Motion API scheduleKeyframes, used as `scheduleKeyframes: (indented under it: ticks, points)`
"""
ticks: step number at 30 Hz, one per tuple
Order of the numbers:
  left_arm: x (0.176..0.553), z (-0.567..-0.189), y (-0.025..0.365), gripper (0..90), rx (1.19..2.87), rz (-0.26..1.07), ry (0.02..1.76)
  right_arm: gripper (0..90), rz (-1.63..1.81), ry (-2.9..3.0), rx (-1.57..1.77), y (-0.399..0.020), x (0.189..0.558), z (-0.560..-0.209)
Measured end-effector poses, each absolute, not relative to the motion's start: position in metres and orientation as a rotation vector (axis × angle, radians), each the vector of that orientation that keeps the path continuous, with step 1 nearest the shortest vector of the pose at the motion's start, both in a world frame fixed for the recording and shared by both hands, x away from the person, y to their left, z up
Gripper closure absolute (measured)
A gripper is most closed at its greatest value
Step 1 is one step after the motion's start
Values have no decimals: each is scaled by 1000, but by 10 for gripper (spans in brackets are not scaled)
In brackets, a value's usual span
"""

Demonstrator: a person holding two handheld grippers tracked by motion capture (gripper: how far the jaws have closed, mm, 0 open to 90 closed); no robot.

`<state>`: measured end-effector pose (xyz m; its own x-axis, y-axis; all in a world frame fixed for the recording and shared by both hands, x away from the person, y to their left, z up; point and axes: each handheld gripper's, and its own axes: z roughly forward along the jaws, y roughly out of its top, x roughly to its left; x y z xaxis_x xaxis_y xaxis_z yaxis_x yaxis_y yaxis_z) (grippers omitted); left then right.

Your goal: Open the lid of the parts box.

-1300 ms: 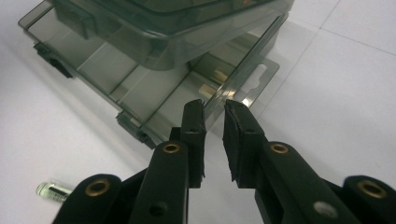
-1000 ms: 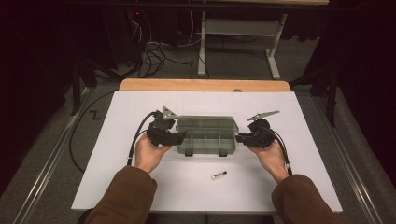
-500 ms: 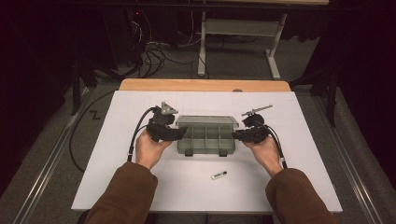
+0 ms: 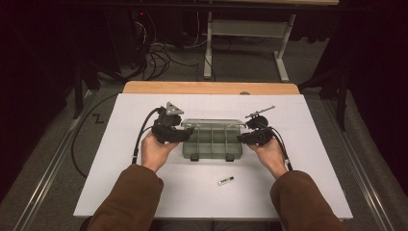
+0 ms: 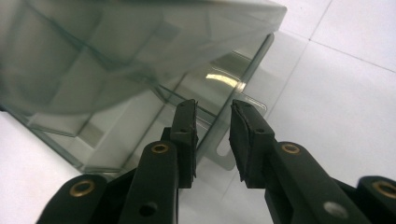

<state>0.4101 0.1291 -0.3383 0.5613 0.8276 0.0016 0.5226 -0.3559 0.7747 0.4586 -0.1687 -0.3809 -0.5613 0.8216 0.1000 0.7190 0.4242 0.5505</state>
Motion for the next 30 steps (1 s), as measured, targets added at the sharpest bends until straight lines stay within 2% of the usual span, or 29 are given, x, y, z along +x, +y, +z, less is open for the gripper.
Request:
scheduleKeyframes:
  ticks: [30]
  points:
    - [440, -335, 126, 439, 2045, 570, 1121, 745, 730, 2506, 1325, -160, 461, -381]
